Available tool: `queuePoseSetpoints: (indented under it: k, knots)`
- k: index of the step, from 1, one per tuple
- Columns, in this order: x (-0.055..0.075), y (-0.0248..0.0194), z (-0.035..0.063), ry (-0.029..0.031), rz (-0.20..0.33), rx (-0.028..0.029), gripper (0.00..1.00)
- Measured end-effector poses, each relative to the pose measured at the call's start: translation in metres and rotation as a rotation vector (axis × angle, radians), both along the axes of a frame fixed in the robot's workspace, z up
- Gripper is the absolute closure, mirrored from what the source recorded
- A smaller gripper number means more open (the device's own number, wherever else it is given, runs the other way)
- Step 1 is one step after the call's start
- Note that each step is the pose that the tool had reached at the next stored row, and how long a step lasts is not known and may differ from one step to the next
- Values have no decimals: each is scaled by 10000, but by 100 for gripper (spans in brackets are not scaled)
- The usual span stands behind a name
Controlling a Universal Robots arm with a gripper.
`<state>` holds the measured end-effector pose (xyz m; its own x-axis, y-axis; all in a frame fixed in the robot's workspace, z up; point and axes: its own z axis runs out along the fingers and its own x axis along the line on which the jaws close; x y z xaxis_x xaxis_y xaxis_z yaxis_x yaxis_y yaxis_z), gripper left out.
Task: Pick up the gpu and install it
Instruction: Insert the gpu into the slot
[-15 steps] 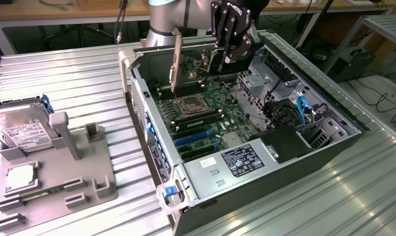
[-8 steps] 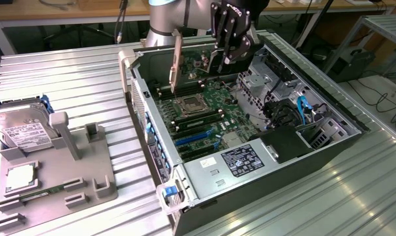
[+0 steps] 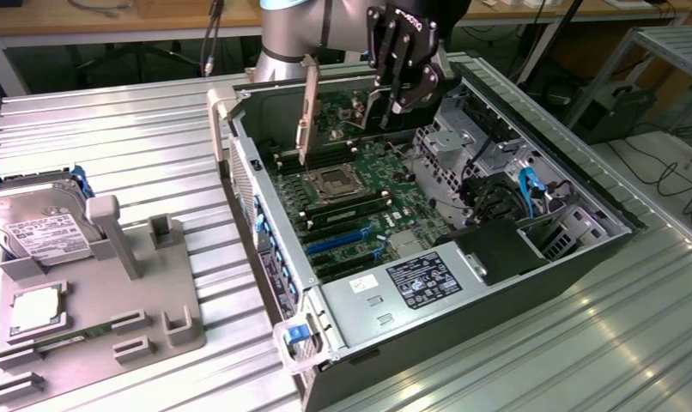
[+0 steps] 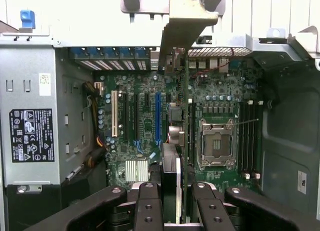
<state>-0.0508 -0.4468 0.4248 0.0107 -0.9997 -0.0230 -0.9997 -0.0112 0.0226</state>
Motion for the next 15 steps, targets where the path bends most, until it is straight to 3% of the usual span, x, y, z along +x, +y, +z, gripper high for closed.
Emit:
queuePoseSetpoints:
  k: [2, 6, 8, 15]
  knots:
    - [1, 0, -12, -12, 426, -1, 73]
    - [-2, 0, -34, -161, 594, -11, 73]
    - [-5, 0, -57, -203, 603, -13, 73]
    - [-6, 0, -127, -207, 606, -8, 73]
